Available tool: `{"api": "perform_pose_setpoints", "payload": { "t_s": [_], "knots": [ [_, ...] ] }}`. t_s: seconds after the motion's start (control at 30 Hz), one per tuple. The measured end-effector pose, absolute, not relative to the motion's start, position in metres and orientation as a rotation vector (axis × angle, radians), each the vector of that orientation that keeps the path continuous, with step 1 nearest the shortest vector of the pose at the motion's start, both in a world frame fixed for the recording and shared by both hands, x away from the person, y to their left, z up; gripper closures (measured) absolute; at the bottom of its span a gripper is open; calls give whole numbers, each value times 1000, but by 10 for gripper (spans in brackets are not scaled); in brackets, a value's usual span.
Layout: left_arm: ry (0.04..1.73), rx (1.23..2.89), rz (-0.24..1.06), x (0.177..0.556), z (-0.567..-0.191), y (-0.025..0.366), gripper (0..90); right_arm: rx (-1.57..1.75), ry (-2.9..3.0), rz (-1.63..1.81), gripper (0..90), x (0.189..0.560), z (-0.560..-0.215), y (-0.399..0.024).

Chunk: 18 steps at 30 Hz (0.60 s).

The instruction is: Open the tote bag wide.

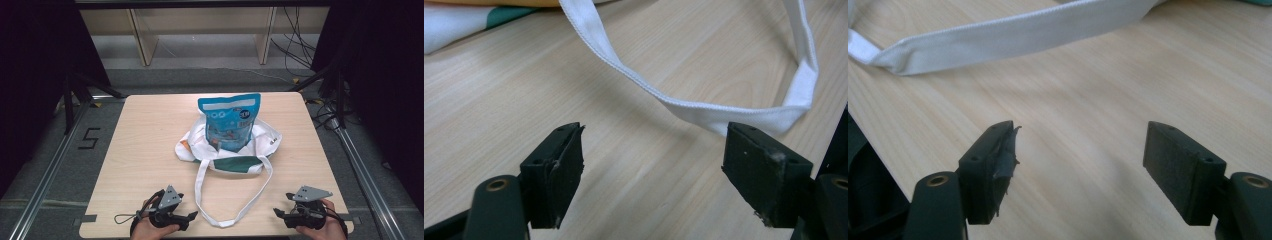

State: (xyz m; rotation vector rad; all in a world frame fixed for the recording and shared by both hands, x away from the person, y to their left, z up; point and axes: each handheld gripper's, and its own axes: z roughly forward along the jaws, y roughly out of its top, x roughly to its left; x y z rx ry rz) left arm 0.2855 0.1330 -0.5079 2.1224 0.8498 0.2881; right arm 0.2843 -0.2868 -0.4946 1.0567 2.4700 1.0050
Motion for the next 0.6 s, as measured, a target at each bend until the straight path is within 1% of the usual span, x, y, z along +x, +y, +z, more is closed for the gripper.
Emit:
{"api": "perform_pose_setpoints", "payload": {
  "t_s": [0.07, 0.13, 0.3, 0.33, 0.6],
  "knots": [
    [853, 2145, 305, 285, -509, 133, 238, 1056, 2467, 1000, 294, 282, -496, -289],
    [846, 2141, 288, 284, -509, 132, 238, 1046, 2468, 994, 292, 280, -497, -289],
    [830, 2152, 296, 285, -509, 133, 238, 1046, 2482, 970, 285, 277, -498, -290],
    [851, 2140, 285, 285, -510, 132, 238, 1050, 2484, 970, 284, 277, -498, -290],
    [852, 2128, 282, 285, -511, 131, 238, 1051, 2484, 953, 281, 277, -498, -290]
  ]
}}
